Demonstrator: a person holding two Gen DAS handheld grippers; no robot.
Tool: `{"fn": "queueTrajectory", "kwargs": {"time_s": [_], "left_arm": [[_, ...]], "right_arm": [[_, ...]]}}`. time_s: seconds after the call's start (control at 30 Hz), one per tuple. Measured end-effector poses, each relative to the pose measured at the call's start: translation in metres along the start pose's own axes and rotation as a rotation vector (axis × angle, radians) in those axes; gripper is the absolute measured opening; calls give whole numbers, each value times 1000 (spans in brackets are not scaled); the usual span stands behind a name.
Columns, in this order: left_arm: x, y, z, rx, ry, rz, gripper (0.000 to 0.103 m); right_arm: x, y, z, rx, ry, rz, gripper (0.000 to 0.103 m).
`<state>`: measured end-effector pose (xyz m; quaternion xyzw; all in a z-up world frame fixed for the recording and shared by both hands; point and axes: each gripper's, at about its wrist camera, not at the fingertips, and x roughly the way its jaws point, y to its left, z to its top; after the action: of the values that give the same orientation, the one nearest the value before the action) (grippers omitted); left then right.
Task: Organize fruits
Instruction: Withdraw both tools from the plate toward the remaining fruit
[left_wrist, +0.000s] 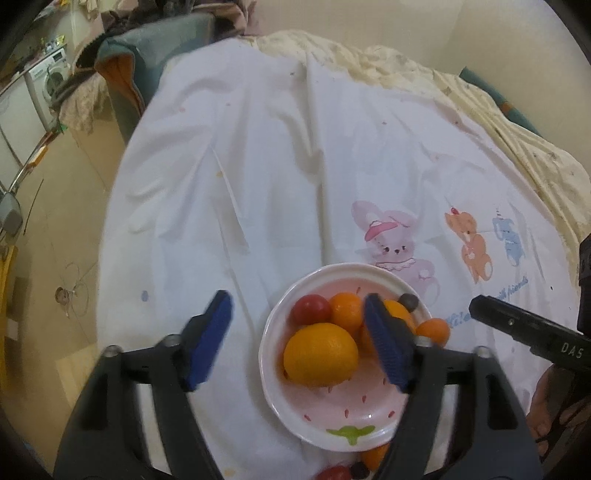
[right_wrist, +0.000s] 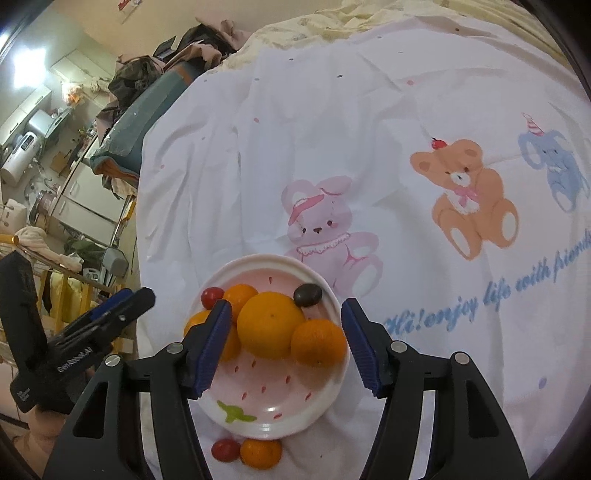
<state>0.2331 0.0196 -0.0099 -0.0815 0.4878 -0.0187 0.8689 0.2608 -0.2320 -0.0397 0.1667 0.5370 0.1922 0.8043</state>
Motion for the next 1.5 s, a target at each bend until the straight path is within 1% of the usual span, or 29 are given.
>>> {"fn": "queueTrajectory", "kwargs": {"time_s": [0.03,0.07,0.2,0.37,0.43,0.53,0.57,0.6,0.63,0.67,0.73,0.87,1.0,1.13,1.2,1.27,1.43,1.5], "left_arm": [[-4,-1,-2,10,-11,1,87],[-10,-3,-6,26,-23,9,88],[-24,-2,-20,39,-30,-1,88],[-41,-2,-38,41,-41,11,88],[-50,-2,-44,33,-67,37,88],[-60,-4,-52,37,-88,37,88],[-63,-5,-55,41,-94,32,88],[-66,-6,-58,46,-99,28,88],[-68,-7,-62,54,-101,19,88],[-70,-8,-65,61,-102,16,88],[-74,-8,-74,66,-105,17,88],[-79,-10,-87,76,-99,9,88],[-77,-13,-102,103,-69,28,88],[-78,-13,-114,101,-61,20,88],[-79,-14,-119,107,-69,21,88],[-77,-17,-123,116,-51,18,88],[-71,-23,-129,149,-32,25,88],[-65,-24,-131,148,-6,24,88]], "right_arm": [[-3,-1,-4,6,1,0,64],[-7,-1,-7,9,0,0,64],[-25,0,-19,10,-21,2,64],[-41,-1,-36,40,-36,15,64],[-45,0,-44,41,-37,12,64],[-50,4,-56,34,-38,3,64],[-53,5,-60,31,-41,-1,67],[-55,7,-65,27,-46,-7,75],[-58,9,-68,24,-52,-16,80],[-60,11,-73,18,-60,-27,87],[-64,15,-83,3,-62,-33,88],[-68,20,-99,-7,-60,-47,88],[-74,22,-113,4,-73,-61,88],[-78,23,-125,4,-95,-113,88],[-79,24,-128,1,-105,-119,88],[-80,23,-131,4,-112,-131,88],[-76,16,-137,32,-99,-135,88],[-72,9,-141,44,-86,-141,88]]}}
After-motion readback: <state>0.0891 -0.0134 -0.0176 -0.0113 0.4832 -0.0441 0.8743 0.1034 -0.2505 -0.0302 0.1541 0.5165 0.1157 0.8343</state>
